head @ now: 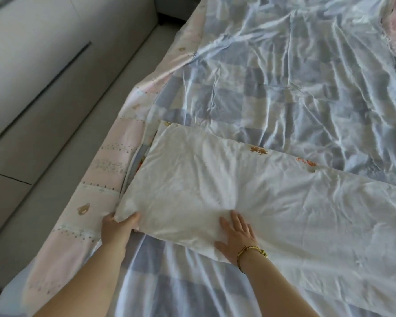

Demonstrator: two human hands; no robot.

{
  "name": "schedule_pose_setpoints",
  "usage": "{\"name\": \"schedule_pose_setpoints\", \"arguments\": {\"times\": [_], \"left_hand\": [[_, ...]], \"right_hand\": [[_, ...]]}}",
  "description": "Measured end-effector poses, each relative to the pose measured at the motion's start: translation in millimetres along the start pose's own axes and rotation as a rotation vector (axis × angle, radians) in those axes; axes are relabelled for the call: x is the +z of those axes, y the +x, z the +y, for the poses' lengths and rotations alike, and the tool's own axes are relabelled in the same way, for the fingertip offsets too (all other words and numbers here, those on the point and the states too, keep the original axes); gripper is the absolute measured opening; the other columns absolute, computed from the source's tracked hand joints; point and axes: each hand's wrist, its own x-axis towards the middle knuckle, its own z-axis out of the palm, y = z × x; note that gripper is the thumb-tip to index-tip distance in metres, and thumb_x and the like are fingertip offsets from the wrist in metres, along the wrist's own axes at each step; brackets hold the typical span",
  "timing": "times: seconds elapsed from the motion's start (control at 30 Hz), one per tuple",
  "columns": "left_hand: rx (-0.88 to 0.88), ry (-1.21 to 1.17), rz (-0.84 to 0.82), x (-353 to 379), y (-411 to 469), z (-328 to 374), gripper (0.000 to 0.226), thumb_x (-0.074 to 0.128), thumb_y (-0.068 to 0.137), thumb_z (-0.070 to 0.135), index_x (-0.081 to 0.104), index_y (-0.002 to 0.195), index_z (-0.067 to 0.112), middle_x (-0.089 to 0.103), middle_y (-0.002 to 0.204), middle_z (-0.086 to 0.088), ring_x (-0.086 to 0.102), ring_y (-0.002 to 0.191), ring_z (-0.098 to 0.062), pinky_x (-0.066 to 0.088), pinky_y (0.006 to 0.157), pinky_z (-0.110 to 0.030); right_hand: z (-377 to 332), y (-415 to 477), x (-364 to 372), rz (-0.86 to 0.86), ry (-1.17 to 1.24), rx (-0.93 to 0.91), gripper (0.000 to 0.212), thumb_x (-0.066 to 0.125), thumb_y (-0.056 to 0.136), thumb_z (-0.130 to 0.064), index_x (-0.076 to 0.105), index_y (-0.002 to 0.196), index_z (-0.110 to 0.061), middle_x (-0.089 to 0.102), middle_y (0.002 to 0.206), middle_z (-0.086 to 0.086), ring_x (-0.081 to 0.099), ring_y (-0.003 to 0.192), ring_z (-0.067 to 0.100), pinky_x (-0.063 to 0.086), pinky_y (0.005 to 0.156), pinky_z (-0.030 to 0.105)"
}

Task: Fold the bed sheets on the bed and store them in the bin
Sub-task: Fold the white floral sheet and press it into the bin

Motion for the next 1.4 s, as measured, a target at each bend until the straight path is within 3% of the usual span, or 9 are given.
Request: {"name": "schedule_pose_setpoints", "arguments": {"times": [0.2, 0.43, 0.63, 0.8, 0.9, 1.03, 1.17, 1.27, 1.4], "left_hand": [[0.007, 0.195, -0.046, 8.5, 10.4, 8.7, 0.067, 0.075, 0.075, 0.015, 0.041, 0.130, -0.003, 0.052, 0.126, -0.020, 0.051, 0.113, -0.036, 0.043, 0.088, -0.037], [0.025, -0.167, -0.330, -0.7, -27.4, 40.5, 0.042, 0.064, 0.082, 0.002, 0.053, 0.123, 0.002, 0.061, 0.110, -0.012, 0.056, 0.092, -0.022, 0.043, 0.078, -0.026], [0.393, -0.062, -0.695, 22.7, -113.0, 75.4, 0.039, 0.071, 0.059, 0.018, 0.059, 0.095, 0.030, 0.070, 0.077, 0.019, 0.064, 0.073, 0.005, 0.048, 0.061, -0.009], [0.708, 0.274, -0.865, 64.4, -179.4, 73.3, 0.033, 0.067, 0.079, 0.006, 0.050, 0.080, 0.034, 0.056, 0.079, 0.011, 0.054, 0.068, 0.010, 0.041, 0.064, -0.005], [0.977, 0.407, -0.874, 86.9, -213.4, 56.8, 0.013, 0.064, 0.071, 0.027, 0.054, 0.076, 0.034, 0.050, 0.081, 0.023, 0.048, 0.078, 0.015, 0.036, 0.071, -0.005], [1.294, 0.702, -0.725, 125.2, -249.4, 16.5, 0.041, 0.053, 0.058, 0.046, 0.061, 0.098, 0.043, 0.051, 0.091, 0.025, 0.030, 0.083, 0.006, 0.019, 0.088, -0.005], [1.445, 0.776, -0.674, 168.8, -290.9, -12.1, 0.032, 0.046, 0.056, 0.046, 0.055, 0.086, 0.041, 0.064, 0.097, 0.015, 0.044, 0.103, -0.013, 0.010, 0.104, -0.015], [1.435, 0.754, -0.741, 221.8, -329.7, -35.1, 0.028, 0.051, 0.060, 0.040, 0.057, 0.088, 0.039, 0.052, 0.122, 0.012, 0.023, 0.136, -0.005, 0.007, 0.109, -0.018], [1.328, 0.644, -0.938, 289.9, -402.0, -54.1, 0.049, 0.047, 0.063, 0.055, 0.058, 0.109, 0.046, -0.009, 0.143, 0.034, -0.018, 0.129, 0.020, -0.012, 0.104, -0.005]], "right_hand": [[-0.8, 6.8, -2.8, -0.078, -0.031, 0.054, 0.073, 0.041, 0.094, -0.041, -0.007, 0.147, -0.028, -0.020, 0.154, 0.002, -0.016, 0.142, 0.018, -0.006, 0.114, 0.031], [-9.5, 3.9, -13.7, -0.096, 0.121, 0.107, 0.068, 0.047, 0.091, -0.039, 0.010, 0.147, -0.027, -0.009, 0.156, 0.000, -0.008, 0.143, 0.017, 0.001, 0.115, 0.031], [-41.8, -36.7, -87.0, 0.102, 1.605, 0.062, 0.023, 0.044, 0.094, -0.037, 0.047, 0.114, -0.025, 0.059, 0.115, 0.001, 0.055, 0.103, 0.020, 0.038, 0.097, 0.041], [-26.5, -81.2, -129.4, 0.292, 1.163, 0.005, 0.076, 0.066, 0.082, -0.030, 0.021, 0.143, -0.025, 0.046, 0.133, 0.003, 0.049, 0.112, 0.016, 0.039, 0.096, 0.026], [7.6, -95.6, -134.3, 0.260, 0.825, 0.031, 0.093, 0.069, 0.079, -0.033, 0.006, 0.147, -0.024, 0.036, 0.143, 0.005, 0.040, 0.128, 0.021, 0.033, 0.104, 0.028], [58.4, -112.9, -121.6, 0.175, 0.520, 0.019, 0.075, 0.063, 0.081, -0.027, 0.021, 0.144, -0.026, 0.041, 0.137, 0.005, 0.045, 0.122, 0.024, 0.041, 0.099, 0.032], [130.6, -121.2, -107.4, 0.272, 0.714, 0.048, 0.042, 0.045, 0.088, -0.008, 0.051, 0.128, -0.020, 0.054, 0.126, 0.006, 0.055, 0.101, 0.021, 0.041, 0.078, 0.021], [210.9, -141.4, -104.7, 0.335, 0.919, 0.014, 0.037, 0.050, 0.088, -0.005, 0.056, 0.123, -0.014, 0.062, 0.114, 0.008, 0.052, 0.088, 0.015, 0.046, 0.080, 0.022], [350.7, -181.0, -115.8, 0.452, 1.429, 0.155, 0.029, 0.052, 0.092, -0.009, 0.055, 0.121, -0.009, 0.062, 0.105, 0.009, 0.058, 0.084, 0.017, 0.051, 0.065, 0.014]]}}
